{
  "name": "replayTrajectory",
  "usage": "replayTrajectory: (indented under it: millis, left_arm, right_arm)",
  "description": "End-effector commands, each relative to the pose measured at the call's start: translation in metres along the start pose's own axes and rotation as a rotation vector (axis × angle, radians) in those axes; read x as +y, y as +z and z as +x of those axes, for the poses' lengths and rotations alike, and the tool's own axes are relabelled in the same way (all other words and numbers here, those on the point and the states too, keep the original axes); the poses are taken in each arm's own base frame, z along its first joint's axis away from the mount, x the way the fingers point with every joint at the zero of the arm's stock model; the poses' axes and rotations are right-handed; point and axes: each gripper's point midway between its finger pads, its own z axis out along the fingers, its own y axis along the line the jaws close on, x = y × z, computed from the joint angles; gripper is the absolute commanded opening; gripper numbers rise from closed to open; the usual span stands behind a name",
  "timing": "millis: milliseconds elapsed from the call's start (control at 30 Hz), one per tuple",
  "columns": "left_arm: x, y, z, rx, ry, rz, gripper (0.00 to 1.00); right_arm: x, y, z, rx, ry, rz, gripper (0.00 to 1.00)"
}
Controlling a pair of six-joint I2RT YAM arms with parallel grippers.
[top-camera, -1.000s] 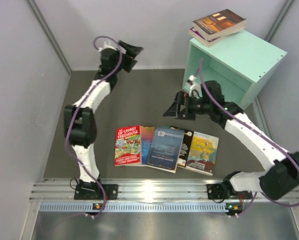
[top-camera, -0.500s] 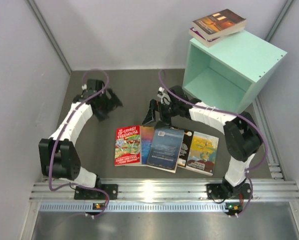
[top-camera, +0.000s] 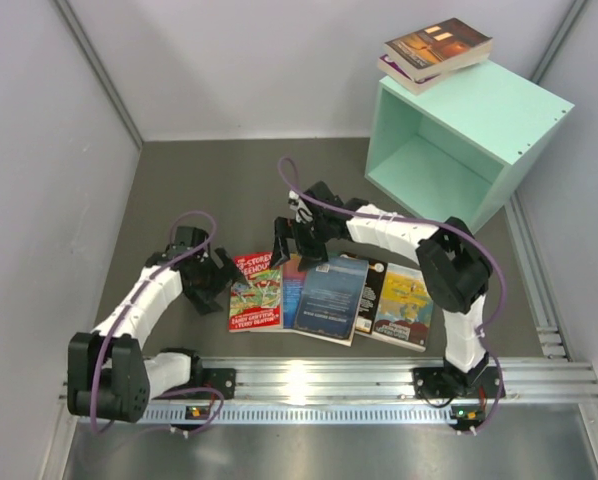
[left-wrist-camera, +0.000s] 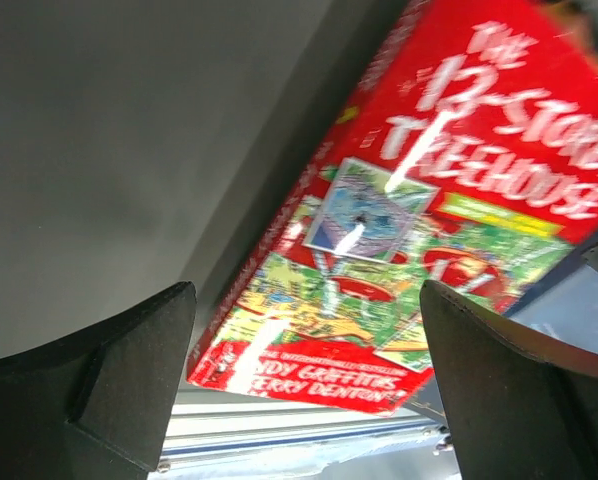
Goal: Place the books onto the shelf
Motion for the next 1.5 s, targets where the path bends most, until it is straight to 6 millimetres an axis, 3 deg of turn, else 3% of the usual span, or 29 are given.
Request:
replayTrajectory:
  millis: [0, 167, 233, 400, 467, 500, 567, 600, 633, 700, 733, 833, 967, 1100, 1233, 1300, 1333, 1367, 1400, 1467]
  left_arm:
    - [0.002, 0.013, 0.008, 0.021, -0.031, 0.028, 0.99]
    - [0.021, 0.036, 0.030, 0.066, -0.052, 0.033, 0.98]
    - [0.027, 0.042, 0.036, 0.077, -0.056, 0.031, 0.98]
    - [0.016, 0.054, 0.038, 0.070, -0.090, 0.142, 0.95]
    - [0.015, 0.057, 0.043, 0.085, -0.108, 0.168, 0.87]
    - [0.012, 0.057, 0.042, 0.078, -0.105, 0.184, 0.73]
    - [0.008, 0.055, 0.039, 0.059, -0.102, 0.208, 0.56]
    - [0.005, 0.052, 0.035, 0.045, -0.099, 0.215, 0.37]
    - [0.003, 0.050, 0.033, 0.034, -0.093, 0.219, 0.29]
    - [0.001, 0.042, 0.024, -0.007, -0.084, 0.204, 0.04]
    - [-0.001, 0.035, 0.020, -0.014, -0.070, 0.192, 0.00]
    - [-0.009, 0.016, 0.006, -0.061, -0.021, 0.173, 0.00]
    - [-0.036, -0.019, -0.019, -0.141, 0.036, 0.215, 0.00]
    - [-0.091, -0.067, -0.048, -0.239, 0.077, 0.383, 0.00]
    - [-0.127, -0.090, -0.061, -0.242, 0.079, 0.497, 0.00]
    - [-0.143, -0.099, -0.067, -0.250, 0.088, 0.560, 0.00]
    - [-0.149, -0.101, -0.065, -0.230, 0.083, 0.588, 0.00]
    - [-0.152, -0.103, -0.065, -0.227, 0.080, 0.605, 0.00]
    - [-0.158, -0.107, -0.067, -0.235, 0.085, 0.637, 0.00]
    - [-0.165, -0.112, -0.065, -0.219, 0.081, 0.676, 0.00]
  right_arm:
    - [-0.031, 0.012, 0.019, 0.052, 0.000, 0.144, 1.00]
    - [-0.047, 0.032, 0.036, 0.101, 0.003, 0.178, 1.00]
    - [-0.044, 0.041, 0.043, 0.119, -0.005, 0.173, 1.00]
    - [-0.042, 0.064, 0.060, 0.157, 0.037, 0.120, 1.00]
    - [-0.042, 0.070, 0.065, 0.167, 0.052, 0.098, 1.00]
    - [-0.045, 0.071, 0.070, 0.177, 0.062, 0.097, 1.00]
    - [-0.042, 0.072, 0.076, 0.189, 0.090, 0.067, 1.00]
    - [-0.045, 0.073, 0.080, 0.192, 0.095, 0.063, 1.00]
    - [-0.045, 0.072, 0.081, 0.192, 0.095, 0.063, 1.00]
    - [-0.045, 0.067, 0.083, 0.190, 0.091, 0.066, 1.00]
    - [-0.046, 0.064, 0.082, 0.185, 0.084, 0.069, 1.00]
    - [-0.045, 0.048, 0.072, 0.156, 0.076, 0.082, 1.00]
    - [-0.045, 0.006, 0.042, 0.064, 0.095, 0.081, 1.00]
    - [-0.041, -0.025, 0.034, 0.036, 0.177, 0.006, 1.00]
    - [0.002, -0.044, 0.024, 0.030, 0.252, -0.202, 1.00]
    - [0.028, -0.051, 0.006, -0.036, 0.220, -0.348, 1.00]
    - [0.045, -0.060, 0.001, -0.025, 0.293, -0.428, 1.00]
    - [0.062, -0.071, -0.013, -0.100, 0.231, -0.547, 1.00]
    - [0.075, -0.081, -0.019, -0.091, 0.328, -0.619, 1.00]
    - [0.082, -0.090, -0.028, -0.113, 0.372, -0.731, 1.00]
